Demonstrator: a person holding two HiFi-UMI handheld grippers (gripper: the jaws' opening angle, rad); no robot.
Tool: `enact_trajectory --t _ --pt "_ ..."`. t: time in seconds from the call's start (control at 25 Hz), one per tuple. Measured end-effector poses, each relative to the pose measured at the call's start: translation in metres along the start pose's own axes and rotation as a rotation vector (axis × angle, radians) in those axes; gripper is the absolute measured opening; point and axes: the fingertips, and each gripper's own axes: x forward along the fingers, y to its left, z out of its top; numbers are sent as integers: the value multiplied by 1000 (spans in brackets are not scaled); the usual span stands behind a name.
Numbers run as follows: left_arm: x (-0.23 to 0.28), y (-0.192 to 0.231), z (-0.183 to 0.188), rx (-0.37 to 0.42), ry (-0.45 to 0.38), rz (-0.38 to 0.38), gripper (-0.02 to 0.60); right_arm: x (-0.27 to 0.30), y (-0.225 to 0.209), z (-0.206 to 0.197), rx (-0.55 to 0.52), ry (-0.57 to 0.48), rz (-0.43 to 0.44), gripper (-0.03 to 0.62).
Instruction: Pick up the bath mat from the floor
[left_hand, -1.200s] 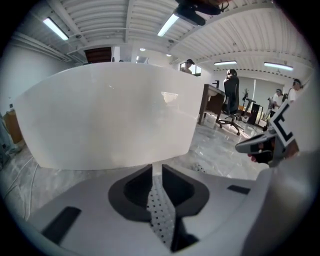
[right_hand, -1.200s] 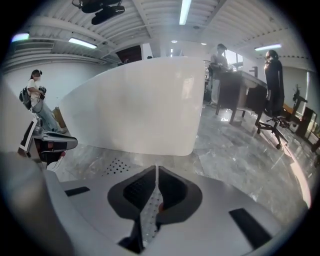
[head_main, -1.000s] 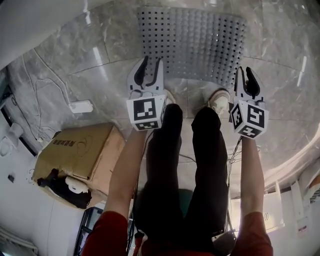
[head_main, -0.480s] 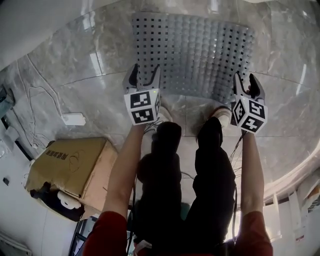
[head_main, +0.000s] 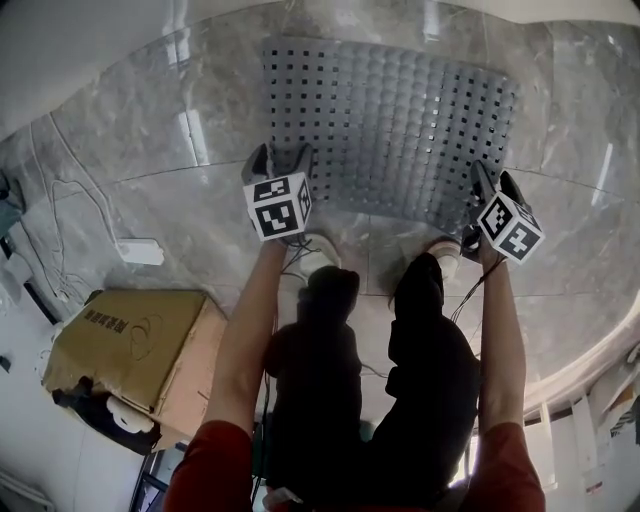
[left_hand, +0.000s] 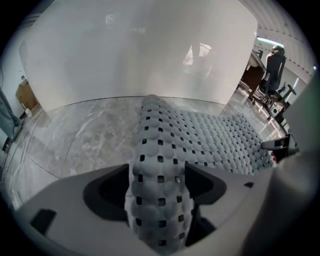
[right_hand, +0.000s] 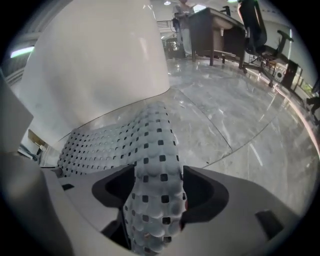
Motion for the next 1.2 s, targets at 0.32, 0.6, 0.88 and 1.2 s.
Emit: enact_trajectory --t 0.32,0.6,0.88,1.2 --pt "16 -1 -5 40 25 -15 330 19 -7 -7 -99 33 -54 311" --pt "9 0 -2 29 28 1 230 11 5 -5 -69 15 -8 231" --pt "-14 -16 8 34 33 -23 176 -10 33 3 -52 4 58 125" --pt "-82 -29 36 57 -16 -7 160 -68 68 34 -114 -28 101 67"
